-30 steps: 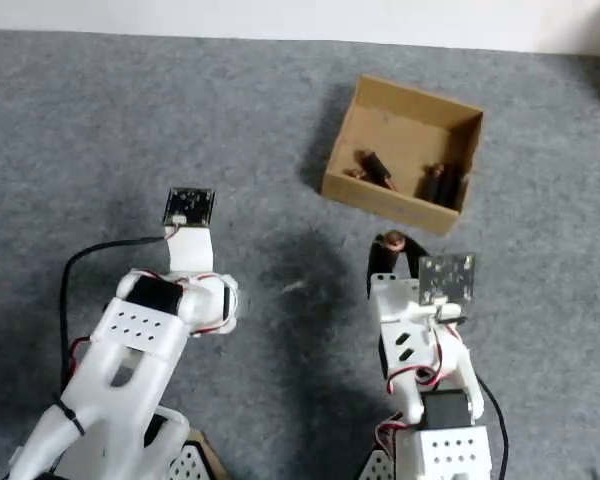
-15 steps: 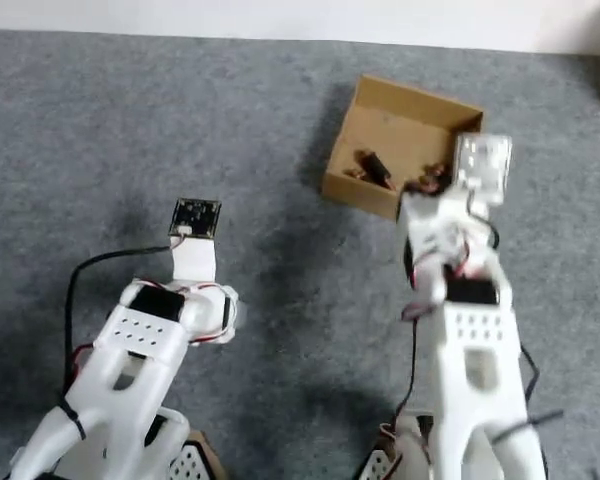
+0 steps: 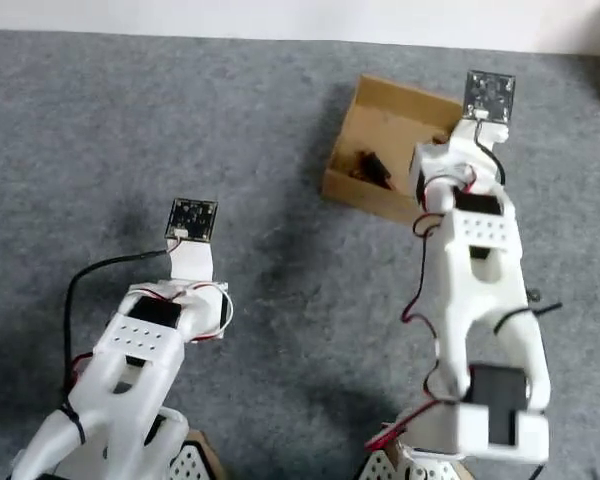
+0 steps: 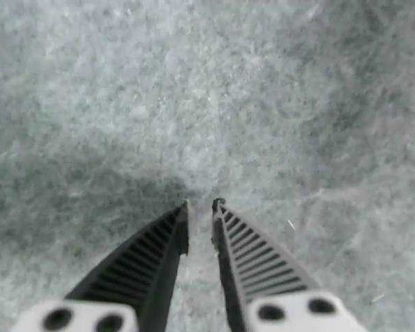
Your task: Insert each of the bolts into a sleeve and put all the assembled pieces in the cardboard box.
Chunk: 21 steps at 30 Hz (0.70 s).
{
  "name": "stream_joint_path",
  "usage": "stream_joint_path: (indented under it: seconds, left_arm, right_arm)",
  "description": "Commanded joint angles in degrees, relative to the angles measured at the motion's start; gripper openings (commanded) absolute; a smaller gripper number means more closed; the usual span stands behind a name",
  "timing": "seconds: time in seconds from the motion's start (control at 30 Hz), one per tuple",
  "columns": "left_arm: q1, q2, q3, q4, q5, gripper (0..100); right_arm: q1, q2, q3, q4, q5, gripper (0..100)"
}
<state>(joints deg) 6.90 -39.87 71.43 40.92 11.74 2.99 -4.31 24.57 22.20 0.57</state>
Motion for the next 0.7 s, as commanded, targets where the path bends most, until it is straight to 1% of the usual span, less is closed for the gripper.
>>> stream_joint_path:
  seconds: [0.0,0.13,0.27,0.37,0.43,0.47,0.53,0.6,0.63,0.67]
  left_arm:
    - [-0.7,0.2,-0.2,-1.1,-0.4,7]
    - [-0.7,0.2,-0.2,-1.1,-0.4,7]
    - [-0.7,0.2,-0.2,-1.1,-0.4,7]
    - [-0.7,0.2,-0.2,-1.1,-0.4,7]
    - [-0.7,0.2,-0.2,-1.1,-0.4,7]
    - [-0.7,0.2,-0.2,-1.1,-0.4,7]
    - [-0.7,0.2,-0.2,-1.0,-0.4,7]
    - [-0.7,0.1,-0.2,-1.0,-0.4,7]
    - [-0.7,0.0,-0.2,-1.0,-0.4,7]
    - [-0.7,0.0,-0.2,-1.0,-0.4,7]
  right_arm:
    - [1.5,4.9,-5.6,-1.5,-0.7,0.5]
    - [1.4,10.2,-5.8,-1.5,-4.7,0.5]
    - [0.6,13.5,-5.6,-1.2,-5.8,1.8]
    - [0.1,13.7,-5.5,0.1,-5.8,11.0]
    - [0.0,12.7,-5.8,3.7,-5.5,17.5]
    - [0.0,11.7,-5.8,5.8,-5.4,18.1]
    - [0.0,8.4,-5.8,9.5,-5.4,13.9]
    - [-0.1,3.6,-5.7,11.5,-5.6,1.3]
    - [-0.1,1.0,-5.6,12.2,-5.6,0.0]
    - [-0.4,-1.7,-5.5,13.0,-5.5,2.1]
